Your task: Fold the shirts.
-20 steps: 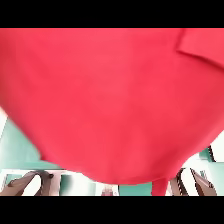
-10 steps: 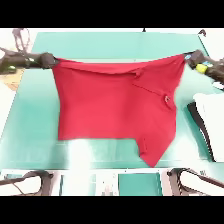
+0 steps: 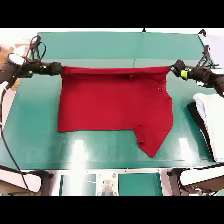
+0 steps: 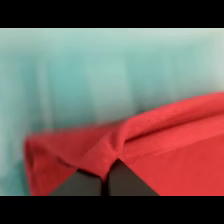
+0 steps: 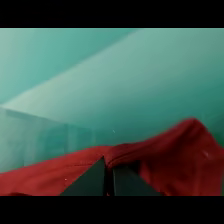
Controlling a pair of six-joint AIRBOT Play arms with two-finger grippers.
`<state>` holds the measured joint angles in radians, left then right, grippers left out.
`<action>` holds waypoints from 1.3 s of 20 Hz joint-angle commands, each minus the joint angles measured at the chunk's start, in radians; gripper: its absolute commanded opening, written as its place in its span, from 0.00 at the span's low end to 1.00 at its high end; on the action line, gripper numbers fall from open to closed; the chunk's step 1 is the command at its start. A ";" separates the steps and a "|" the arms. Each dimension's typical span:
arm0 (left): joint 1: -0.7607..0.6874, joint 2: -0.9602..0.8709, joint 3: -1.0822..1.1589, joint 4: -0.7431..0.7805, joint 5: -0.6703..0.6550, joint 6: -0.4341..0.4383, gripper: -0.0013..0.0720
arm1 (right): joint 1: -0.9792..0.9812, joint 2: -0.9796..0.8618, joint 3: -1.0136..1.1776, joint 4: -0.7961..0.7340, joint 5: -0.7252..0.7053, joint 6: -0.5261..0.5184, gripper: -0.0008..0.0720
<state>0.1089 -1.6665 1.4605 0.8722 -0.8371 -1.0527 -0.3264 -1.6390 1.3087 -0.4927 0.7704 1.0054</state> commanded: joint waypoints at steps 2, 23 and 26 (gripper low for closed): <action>0.001 -0.012 0.005 0.200 -0.220 -0.064 0.05 | -0.043 -0.019 -0.038 -0.228 0.166 0.072 0.04; 0.001 0.010 -0.042 0.246 -0.515 -0.336 0.93 | -0.129 0.058 -0.113 -0.238 0.390 0.108 0.34; 0.001 0.111 -0.103 0.298 -0.604 -0.384 0.93 | -0.209 0.211 -0.225 -0.323 0.465 0.121 0.34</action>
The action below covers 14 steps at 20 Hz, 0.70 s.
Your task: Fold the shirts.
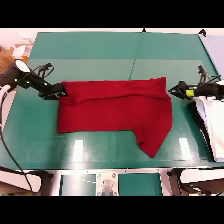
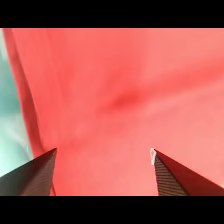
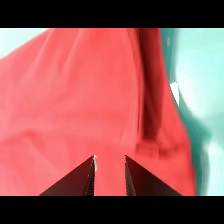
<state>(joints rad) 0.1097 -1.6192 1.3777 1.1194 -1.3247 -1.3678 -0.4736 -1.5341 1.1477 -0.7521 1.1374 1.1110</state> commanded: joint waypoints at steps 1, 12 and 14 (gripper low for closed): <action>0.000 0.126 -0.081 0.082 -0.121 -0.076 0.93 | -0.095 0.167 -0.126 -0.089 0.092 0.016 0.34; 0.000 0.776 -0.995 -0.123 0.343 -0.289 0.93 | -0.402 0.648 -0.731 -0.050 -0.119 0.035 0.42; -0.003 0.776 -1.061 -0.174 0.447 -0.273 0.93 | -0.375 0.648 -0.765 -0.041 -0.132 0.030 0.42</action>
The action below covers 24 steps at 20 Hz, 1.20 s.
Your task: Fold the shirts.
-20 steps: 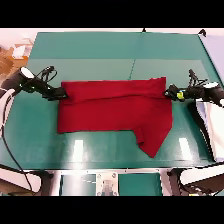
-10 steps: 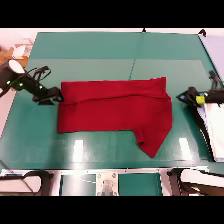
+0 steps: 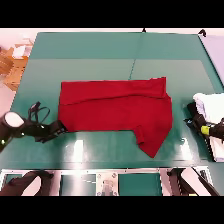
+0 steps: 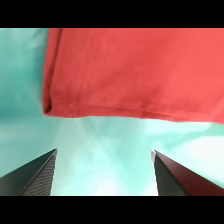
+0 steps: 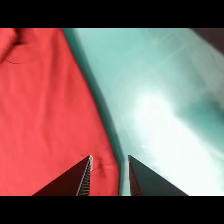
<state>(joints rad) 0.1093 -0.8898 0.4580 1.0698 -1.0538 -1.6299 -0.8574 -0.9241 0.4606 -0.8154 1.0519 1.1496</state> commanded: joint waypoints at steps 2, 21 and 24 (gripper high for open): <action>-0.003 0.047 -0.172 -0.152 0.281 -0.023 0.93 | 0.046 0.038 -0.107 0.022 -0.058 -0.008 0.42; -0.181 0.032 -0.272 -0.655 0.657 0.166 0.26 | 0.226 0.037 -0.298 0.030 0.006 0.153 0.63; -0.181 0.032 -0.272 -0.655 0.671 0.174 0.04 | 0.255 0.037 -0.297 0.045 -0.035 0.153 0.35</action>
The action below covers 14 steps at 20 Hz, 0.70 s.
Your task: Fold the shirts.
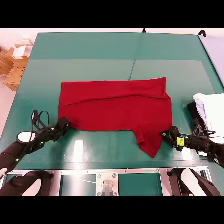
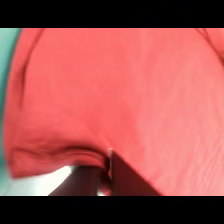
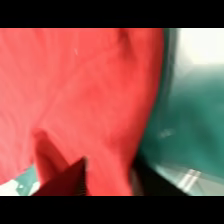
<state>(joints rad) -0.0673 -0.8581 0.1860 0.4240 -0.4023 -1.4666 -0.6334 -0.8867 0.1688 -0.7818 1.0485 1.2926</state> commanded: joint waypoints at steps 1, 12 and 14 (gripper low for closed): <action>-0.005 0.001 0.001 -0.009 0.015 0.013 0.05 | 0.031 0.000 -0.003 0.016 -0.031 0.009 0.18; 0.104 0.016 0.251 0.429 -0.473 -0.052 0.04 | 0.032 0.126 0.247 -0.357 0.193 0.238 0.04; 0.105 0.016 0.292 0.482 -0.512 -0.077 0.04 | 0.032 0.135 0.278 -0.357 0.210 0.245 0.04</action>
<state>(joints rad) 0.0200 -0.8433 0.4183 0.7902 -0.8101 -1.5013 -0.6025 -0.7803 0.3977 -1.0813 1.2125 1.4899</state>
